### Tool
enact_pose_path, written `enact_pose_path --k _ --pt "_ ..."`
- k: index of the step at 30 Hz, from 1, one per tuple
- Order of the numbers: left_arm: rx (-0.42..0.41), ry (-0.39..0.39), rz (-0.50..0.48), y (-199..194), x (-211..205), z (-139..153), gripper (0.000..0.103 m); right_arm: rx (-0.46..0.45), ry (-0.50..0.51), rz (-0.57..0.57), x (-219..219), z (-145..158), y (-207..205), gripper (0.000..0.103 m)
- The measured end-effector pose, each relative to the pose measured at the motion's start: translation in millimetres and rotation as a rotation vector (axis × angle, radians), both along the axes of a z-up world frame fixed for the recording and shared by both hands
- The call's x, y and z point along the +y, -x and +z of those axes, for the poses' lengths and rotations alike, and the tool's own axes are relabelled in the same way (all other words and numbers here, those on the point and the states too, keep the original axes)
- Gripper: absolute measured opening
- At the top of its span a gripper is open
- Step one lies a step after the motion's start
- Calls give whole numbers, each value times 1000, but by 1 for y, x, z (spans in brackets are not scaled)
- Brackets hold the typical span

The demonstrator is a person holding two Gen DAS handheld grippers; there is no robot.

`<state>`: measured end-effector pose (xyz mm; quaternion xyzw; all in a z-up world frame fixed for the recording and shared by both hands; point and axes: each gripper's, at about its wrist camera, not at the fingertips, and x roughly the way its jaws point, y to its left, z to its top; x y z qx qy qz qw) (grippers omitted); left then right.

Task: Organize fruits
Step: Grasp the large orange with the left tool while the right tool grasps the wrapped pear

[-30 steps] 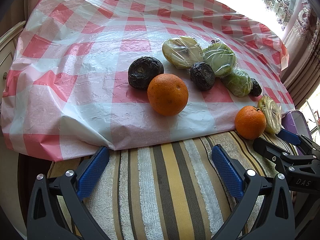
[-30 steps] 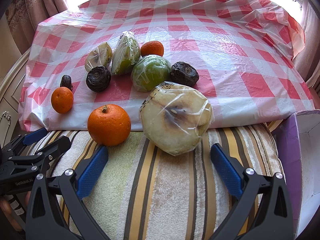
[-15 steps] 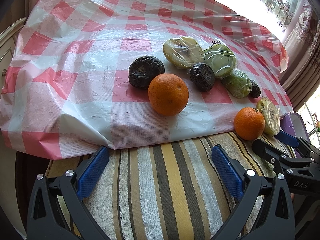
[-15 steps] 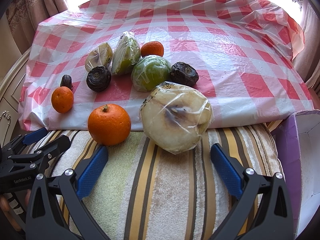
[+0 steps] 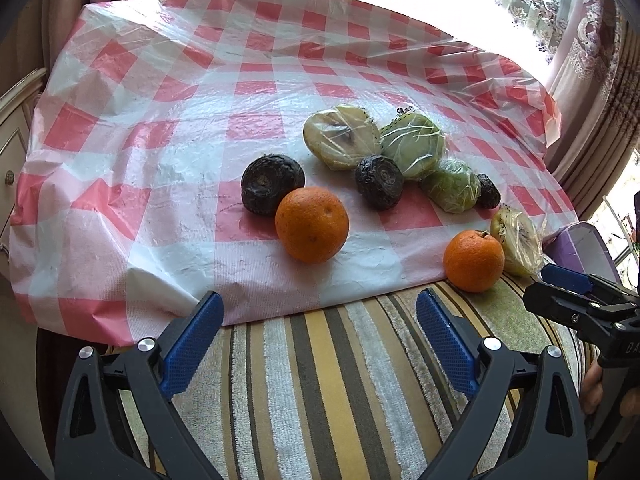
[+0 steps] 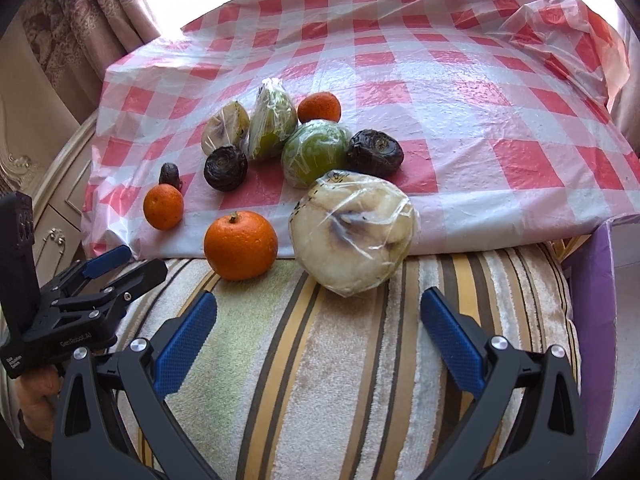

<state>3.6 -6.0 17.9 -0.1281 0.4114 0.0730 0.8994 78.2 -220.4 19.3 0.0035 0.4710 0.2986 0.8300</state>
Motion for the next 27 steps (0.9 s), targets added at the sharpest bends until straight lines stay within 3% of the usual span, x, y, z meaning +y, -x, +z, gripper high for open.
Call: enact_pose_path --k 5,18,27 --pt "-19 24 13 -11 9 4 77 -60 53 -17 1 3 -4 101" --pt "5 38 37 -34 15 1 39 -105 96 -43 15 0 -32 99" --pt "-1 16 37 -33 13 1 39 -210 218 -45 21 7 -14 96"
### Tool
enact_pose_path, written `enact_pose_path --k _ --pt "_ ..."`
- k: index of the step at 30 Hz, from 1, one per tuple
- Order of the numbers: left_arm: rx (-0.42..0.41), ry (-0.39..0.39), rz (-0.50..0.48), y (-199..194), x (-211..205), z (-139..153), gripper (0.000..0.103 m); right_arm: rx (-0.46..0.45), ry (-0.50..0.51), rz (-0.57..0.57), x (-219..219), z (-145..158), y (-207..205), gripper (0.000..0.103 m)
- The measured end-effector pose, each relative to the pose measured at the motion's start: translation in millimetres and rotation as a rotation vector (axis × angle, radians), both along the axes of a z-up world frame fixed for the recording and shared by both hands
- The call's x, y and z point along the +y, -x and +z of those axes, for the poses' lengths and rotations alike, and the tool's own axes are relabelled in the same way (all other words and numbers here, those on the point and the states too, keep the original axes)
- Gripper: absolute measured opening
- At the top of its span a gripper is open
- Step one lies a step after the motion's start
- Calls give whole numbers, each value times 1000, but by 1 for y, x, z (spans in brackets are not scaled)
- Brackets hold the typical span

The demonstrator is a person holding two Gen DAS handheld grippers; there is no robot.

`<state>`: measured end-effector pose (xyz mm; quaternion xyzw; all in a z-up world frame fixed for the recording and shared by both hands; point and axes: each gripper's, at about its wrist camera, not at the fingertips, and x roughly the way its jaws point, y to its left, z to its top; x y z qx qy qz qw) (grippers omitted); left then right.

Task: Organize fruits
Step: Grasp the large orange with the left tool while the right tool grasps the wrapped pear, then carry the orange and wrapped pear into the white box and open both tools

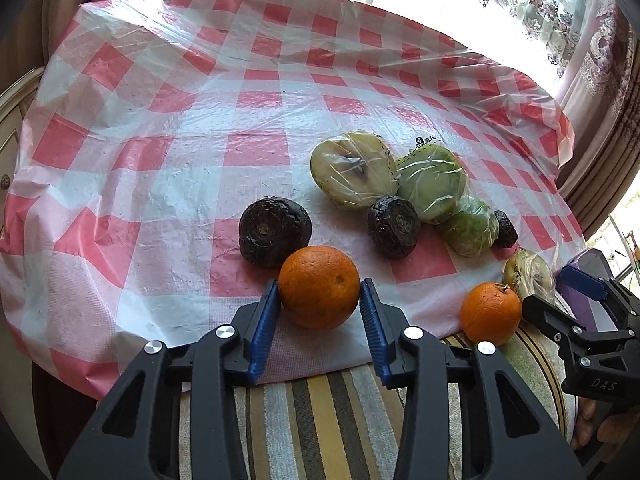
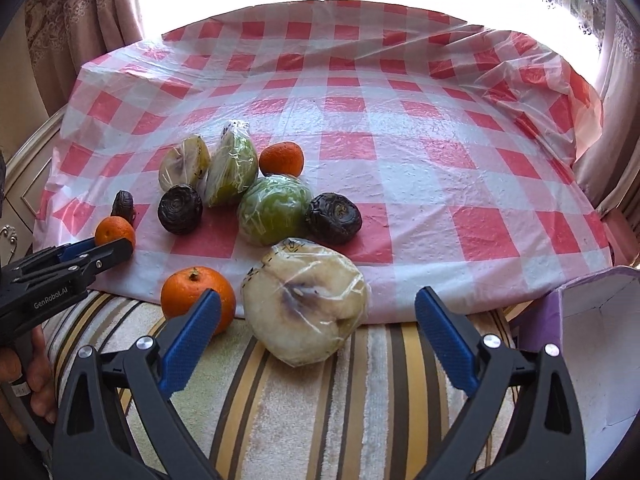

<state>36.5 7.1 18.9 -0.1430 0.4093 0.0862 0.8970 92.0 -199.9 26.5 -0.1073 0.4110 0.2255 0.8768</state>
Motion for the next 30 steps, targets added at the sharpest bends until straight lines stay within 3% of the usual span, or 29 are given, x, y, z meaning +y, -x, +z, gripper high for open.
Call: enact_pose_path --k 3,12,13,14,24,30 --pt "-1 1 0 0 0 0 39 49 3 3 0 -7 -5 84" --pt "-11 -46 -4 0 -5 6 38 73 38 43 10 -13 -8 79" --pt "-11 -54 -4 0 -5 6 38 80 24 43 9 -14 -9 69" --pt "-12 -60 -5 1 -6 7 38 89 7 45 8 -14 -11 66" --pt "-45 -118 -4 6 -19 24 38 99 -110 51 -11 -5 -9 64" --pt "-68 -152 -56 0 -49 38 38 93 -186 40 -43 9 -5 64"
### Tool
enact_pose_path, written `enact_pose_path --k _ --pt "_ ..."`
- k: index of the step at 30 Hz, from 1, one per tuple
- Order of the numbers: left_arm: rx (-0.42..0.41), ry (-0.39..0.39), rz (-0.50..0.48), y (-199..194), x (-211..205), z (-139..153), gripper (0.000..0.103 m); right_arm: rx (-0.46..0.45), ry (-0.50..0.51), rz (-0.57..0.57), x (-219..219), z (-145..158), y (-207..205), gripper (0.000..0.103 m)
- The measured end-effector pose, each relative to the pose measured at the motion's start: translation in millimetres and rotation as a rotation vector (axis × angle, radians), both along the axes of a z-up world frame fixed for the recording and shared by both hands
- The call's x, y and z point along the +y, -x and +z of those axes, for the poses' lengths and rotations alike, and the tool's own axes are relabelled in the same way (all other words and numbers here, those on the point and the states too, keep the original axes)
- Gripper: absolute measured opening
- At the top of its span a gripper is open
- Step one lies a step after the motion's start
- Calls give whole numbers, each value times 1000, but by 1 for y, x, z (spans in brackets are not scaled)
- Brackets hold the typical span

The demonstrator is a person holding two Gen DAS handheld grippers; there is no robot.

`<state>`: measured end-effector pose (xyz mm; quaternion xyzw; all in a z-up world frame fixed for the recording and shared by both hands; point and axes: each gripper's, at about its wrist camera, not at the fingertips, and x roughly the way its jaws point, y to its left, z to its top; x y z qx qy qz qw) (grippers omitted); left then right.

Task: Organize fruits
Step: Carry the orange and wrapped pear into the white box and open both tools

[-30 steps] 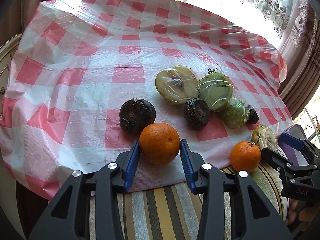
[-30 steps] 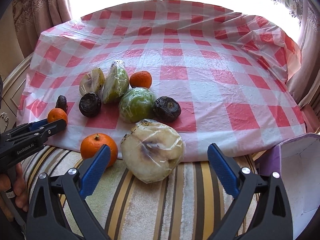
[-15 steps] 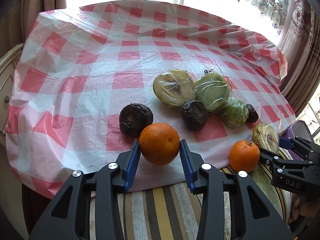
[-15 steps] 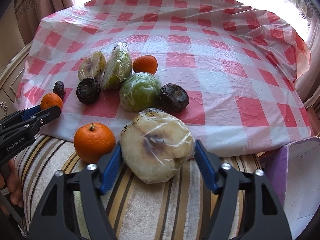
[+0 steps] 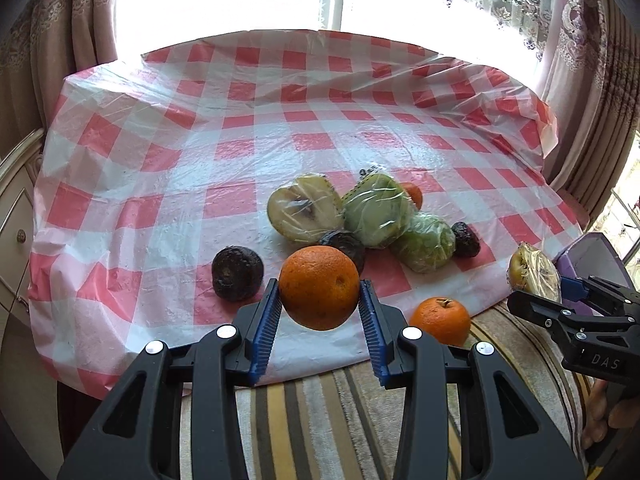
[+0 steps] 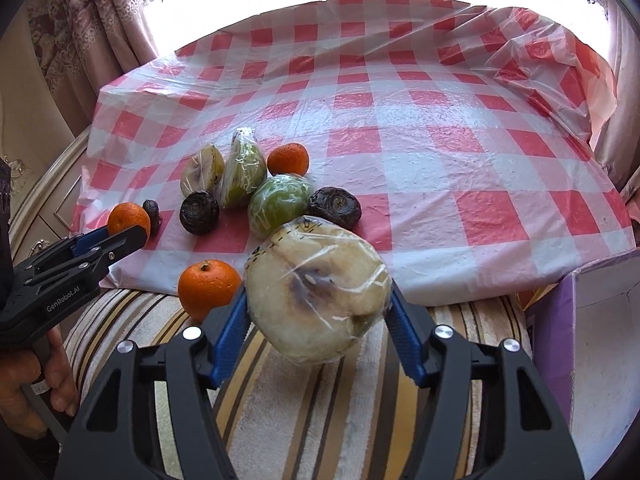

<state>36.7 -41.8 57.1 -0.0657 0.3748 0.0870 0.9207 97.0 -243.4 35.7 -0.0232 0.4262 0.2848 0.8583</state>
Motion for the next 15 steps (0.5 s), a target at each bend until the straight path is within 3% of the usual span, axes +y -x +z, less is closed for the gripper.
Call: enact_pose_path --k 8,15 --pt "-11 -39 -143 -24 -64 13 38 3 -52 -110 -77 7 -6 64" --pt "-22 -39 -325 -54 -145 19 38 -6 -60 -278 -151 7 -28 64"
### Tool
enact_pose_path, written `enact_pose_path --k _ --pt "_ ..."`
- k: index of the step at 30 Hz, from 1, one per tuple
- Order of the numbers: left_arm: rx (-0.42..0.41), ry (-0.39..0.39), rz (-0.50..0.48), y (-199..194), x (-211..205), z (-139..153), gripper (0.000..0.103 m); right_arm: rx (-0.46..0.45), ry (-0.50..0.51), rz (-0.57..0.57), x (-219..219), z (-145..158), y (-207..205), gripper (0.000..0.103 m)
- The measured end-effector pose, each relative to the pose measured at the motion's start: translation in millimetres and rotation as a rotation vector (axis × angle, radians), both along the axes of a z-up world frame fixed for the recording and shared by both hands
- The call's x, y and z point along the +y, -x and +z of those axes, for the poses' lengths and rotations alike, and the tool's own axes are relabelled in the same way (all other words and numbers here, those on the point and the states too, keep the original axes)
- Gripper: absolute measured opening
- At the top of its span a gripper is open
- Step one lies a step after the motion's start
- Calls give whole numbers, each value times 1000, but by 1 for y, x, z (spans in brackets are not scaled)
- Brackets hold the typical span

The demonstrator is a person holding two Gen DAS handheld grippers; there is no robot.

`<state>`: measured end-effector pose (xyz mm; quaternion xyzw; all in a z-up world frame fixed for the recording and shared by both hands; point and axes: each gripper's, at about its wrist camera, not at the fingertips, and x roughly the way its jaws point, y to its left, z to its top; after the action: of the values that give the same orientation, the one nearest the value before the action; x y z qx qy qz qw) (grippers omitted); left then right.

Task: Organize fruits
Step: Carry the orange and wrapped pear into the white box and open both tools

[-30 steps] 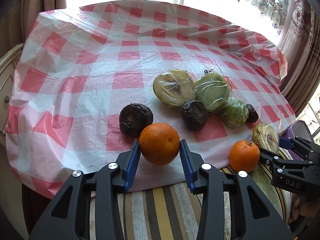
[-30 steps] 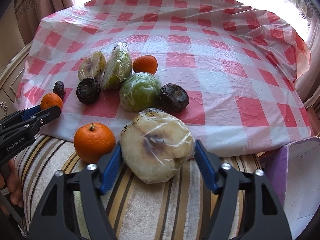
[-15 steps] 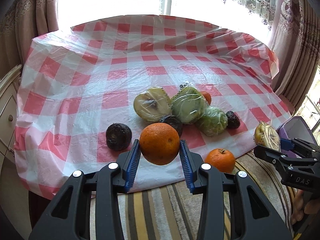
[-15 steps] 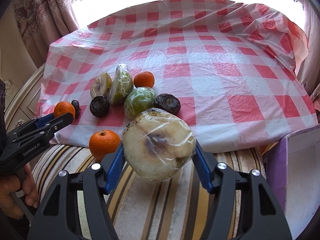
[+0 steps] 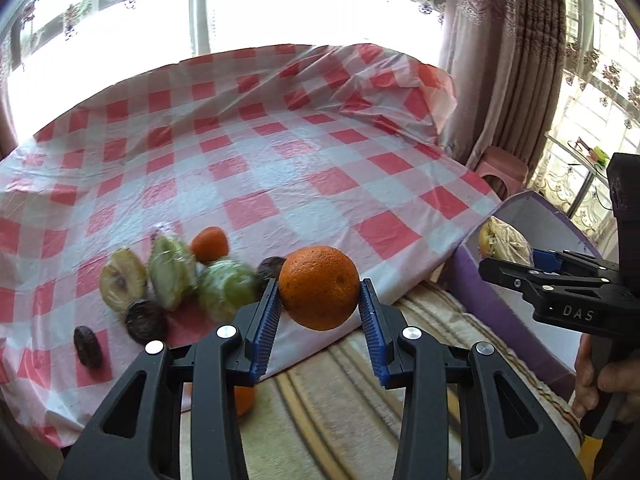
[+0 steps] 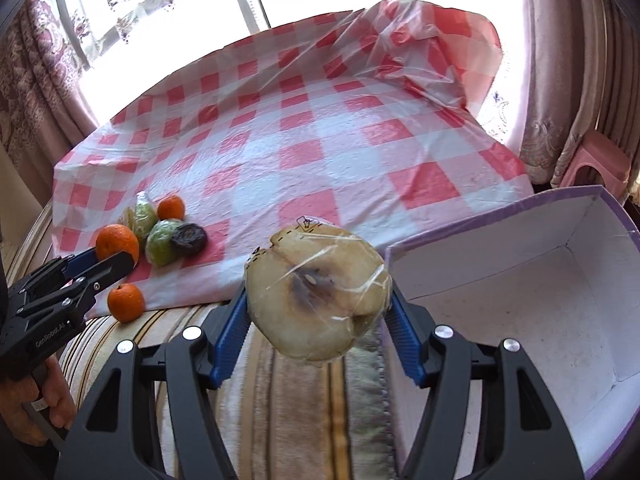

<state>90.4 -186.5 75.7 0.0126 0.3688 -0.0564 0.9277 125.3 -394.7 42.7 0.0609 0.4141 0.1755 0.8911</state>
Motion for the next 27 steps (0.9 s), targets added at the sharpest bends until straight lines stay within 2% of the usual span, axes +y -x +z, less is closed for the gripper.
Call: enact_pose_path --k 7,14,22,27 --pt "-16 -21 -217 -27 -98 -2 38 34 10 -172 -70 -18 -20 64" --pt "73 -63 -385 -49 -173 -29 38 116 -14 -272 -114 -40 -41 64" --pt "212 -203 -478 -66 -222 -77 38 182 135 -334 -143 -55 -68 64" --pt "261 -299 -495 -74 -241 -104 38 244 162 -332 -150 -78 -88 65"
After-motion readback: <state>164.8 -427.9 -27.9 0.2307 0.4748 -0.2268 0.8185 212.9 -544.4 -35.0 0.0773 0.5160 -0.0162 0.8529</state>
